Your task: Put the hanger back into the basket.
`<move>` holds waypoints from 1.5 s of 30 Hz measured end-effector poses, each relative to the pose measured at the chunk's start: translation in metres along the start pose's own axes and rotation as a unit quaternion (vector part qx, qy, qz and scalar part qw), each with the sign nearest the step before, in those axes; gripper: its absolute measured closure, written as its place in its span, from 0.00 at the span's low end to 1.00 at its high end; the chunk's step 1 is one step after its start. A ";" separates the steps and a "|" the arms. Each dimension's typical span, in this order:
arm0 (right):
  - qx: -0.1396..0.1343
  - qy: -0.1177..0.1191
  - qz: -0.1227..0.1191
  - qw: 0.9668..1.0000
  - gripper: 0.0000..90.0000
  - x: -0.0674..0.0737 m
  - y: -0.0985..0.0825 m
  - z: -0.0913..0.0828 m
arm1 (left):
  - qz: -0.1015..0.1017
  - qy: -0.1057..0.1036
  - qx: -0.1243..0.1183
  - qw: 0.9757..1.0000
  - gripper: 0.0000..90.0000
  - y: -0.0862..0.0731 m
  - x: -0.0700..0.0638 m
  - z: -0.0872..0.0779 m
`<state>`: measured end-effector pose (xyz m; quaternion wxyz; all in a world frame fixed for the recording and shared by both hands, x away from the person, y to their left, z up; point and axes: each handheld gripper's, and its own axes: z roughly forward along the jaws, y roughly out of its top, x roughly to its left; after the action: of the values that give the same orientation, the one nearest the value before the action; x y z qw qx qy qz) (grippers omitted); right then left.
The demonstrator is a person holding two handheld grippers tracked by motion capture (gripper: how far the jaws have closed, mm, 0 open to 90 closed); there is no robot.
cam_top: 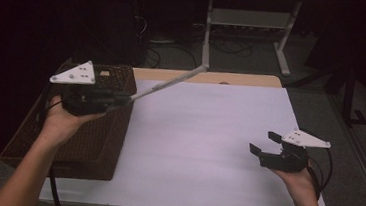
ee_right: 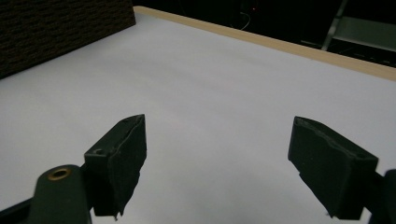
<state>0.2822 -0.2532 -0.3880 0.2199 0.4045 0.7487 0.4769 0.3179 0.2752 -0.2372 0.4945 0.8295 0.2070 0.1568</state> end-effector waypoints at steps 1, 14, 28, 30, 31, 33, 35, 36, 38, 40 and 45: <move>0.000 0.000 0.000 1.000 0.21 0.000 0.000 0.000 | -0.004 0.005 -0.003 1.000 0.92 -0.001 0.003 -0.005; 0.003 -0.003 -0.002 1.000 0.21 -0.001 0.000 0.001 | -0.037 0.068 -0.015 0.997 0.92 -0.029 0.031 -0.066; 0.009 -0.003 -0.001 1.000 0.21 0.000 -0.001 0.003 | -0.084 0.109 -0.001 0.990 0.92 -0.074 0.050 -0.112; 0.010 -0.004 -0.001 1.000 0.21 -0.001 -0.001 0.003 | -0.090 0.112 0.003 0.990 0.92 -0.080 0.051 -0.115; 0.011 -0.004 -0.001 1.000 0.21 -0.001 -0.001 0.004 | -0.093 0.114 0.004 0.989 0.92 -0.083 0.052 -0.117; 0.011 -0.005 -0.002 1.000 0.21 -0.001 -0.001 0.004 | -0.097 0.117 0.006 0.988 0.92 -0.088 0.053 -0.121; 0.011 -0.005 -0.002 1.000 0.21 -0.001 -0.001 0.004 | -0.101 0.120 0.006 0.988 0.92 -0.092 0.053 -0.124; 0.011 -0.005 -0.001 1.000 0.21 -0.001 -0.001 0.004 | -0.103 0.120 0.008 0.987 0.92 -0.094 0.053 -0.126; 0.011 -0.005 -0.002 1.000 0.21 -0.001 -0.001 0.004 | -0.106 0.120 0.011 0.987 0.92 -0.097 0.053 -0.128; 0.012 -0.005 -0.001 1.000 0.21 -0.001 -0.001 0.005 | -0.109 0.119 0.016 0.987 0.92 -0.100 0.053 -0.128; 0.011 -0.005 -0.005 1.000 0.21 -0.001 -0.001 0.005 | -0.118 0.117 0.036 0.985 0.92 -0.110 0.057 -0.124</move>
<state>0.2861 -0.2513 -0.3911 0.2210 0.4056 0.7550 0.4654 0.2889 0.4439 -0.2746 0.4517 0.7926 0.3650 0.1859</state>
